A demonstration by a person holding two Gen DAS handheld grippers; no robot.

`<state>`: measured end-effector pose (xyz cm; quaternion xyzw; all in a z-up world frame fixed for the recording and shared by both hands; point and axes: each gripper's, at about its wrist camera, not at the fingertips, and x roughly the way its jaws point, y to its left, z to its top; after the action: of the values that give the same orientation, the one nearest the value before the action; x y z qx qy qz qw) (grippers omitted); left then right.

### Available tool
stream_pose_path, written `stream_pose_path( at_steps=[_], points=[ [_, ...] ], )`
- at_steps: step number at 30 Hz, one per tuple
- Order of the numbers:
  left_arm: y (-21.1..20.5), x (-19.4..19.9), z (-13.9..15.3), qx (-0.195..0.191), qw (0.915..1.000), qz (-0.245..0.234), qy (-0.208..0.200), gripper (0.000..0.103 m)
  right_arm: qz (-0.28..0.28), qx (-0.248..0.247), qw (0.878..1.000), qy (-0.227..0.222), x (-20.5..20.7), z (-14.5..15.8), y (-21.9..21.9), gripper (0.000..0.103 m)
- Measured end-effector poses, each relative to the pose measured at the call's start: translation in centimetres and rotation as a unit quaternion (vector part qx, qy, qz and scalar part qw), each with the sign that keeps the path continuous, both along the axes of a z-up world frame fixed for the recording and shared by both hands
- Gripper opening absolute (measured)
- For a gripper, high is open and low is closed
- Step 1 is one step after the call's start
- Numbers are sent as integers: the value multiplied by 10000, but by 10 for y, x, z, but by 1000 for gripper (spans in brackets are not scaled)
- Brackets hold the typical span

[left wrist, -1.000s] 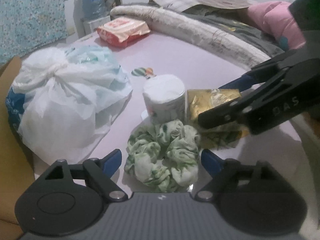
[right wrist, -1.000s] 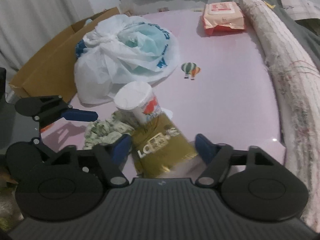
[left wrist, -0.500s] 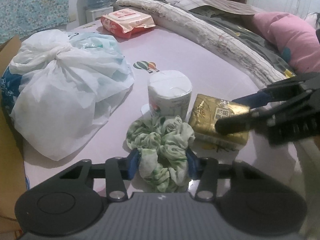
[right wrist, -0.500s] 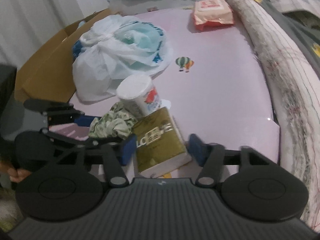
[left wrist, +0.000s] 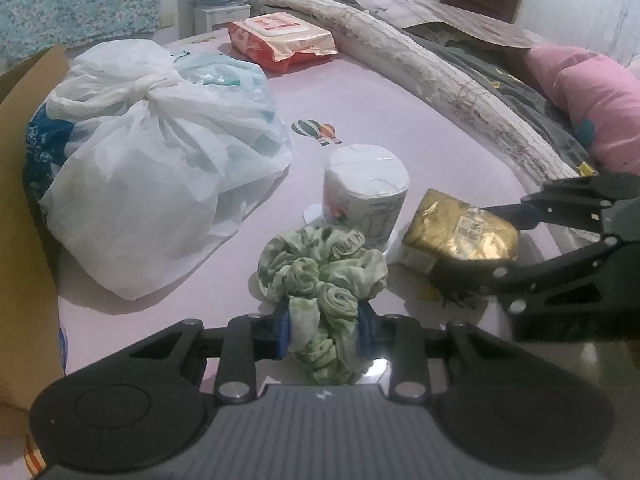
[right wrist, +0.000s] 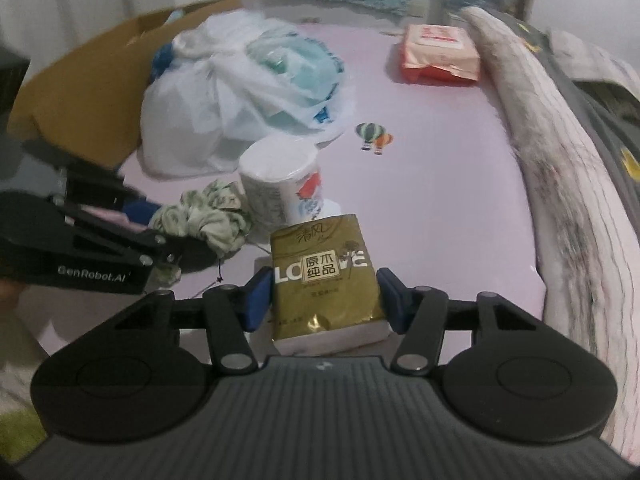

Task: Organize soft objects
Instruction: 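Carry both items into the cardboard box and open both grippers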

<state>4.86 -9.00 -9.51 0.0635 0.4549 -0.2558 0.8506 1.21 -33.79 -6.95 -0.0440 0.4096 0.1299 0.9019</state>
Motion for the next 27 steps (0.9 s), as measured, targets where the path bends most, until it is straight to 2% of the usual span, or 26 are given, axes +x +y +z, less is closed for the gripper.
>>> stream_pose_path(
  at_steps=[8, 14, 18, 21, 24, 27],
  points=[
    [13, -13, 24, -198, 9997, 69, -136, 32, -757, 983, 9921, -195, -36, 16, -26, 54],
    [36, -27, 61, -427, 9978, 156, -488, 32, -793, 1466, 9843, -588, -59, 46, -28, 54],
    [67, -31, 90, -537, 9946, 449, -772, 32, -484, 1601, 9818, -898, -60, 72, -12, 54],
    [100, -30, 114, -576, 9897, 811, -1030, 32, -88, 1877, 9768, -1030, -49, 91, 7, 54],
    [132, -28, 133, -445, 9830, 1235, -1282, 32, 420, 2135, 9699, -1093, -29, 107, 38, 54],
    [170, -24, 145, -390, 9778, 1617, -1273, 33, 999, 2338, 9621, -987, -1, 118, 80, 54]
  ],
)
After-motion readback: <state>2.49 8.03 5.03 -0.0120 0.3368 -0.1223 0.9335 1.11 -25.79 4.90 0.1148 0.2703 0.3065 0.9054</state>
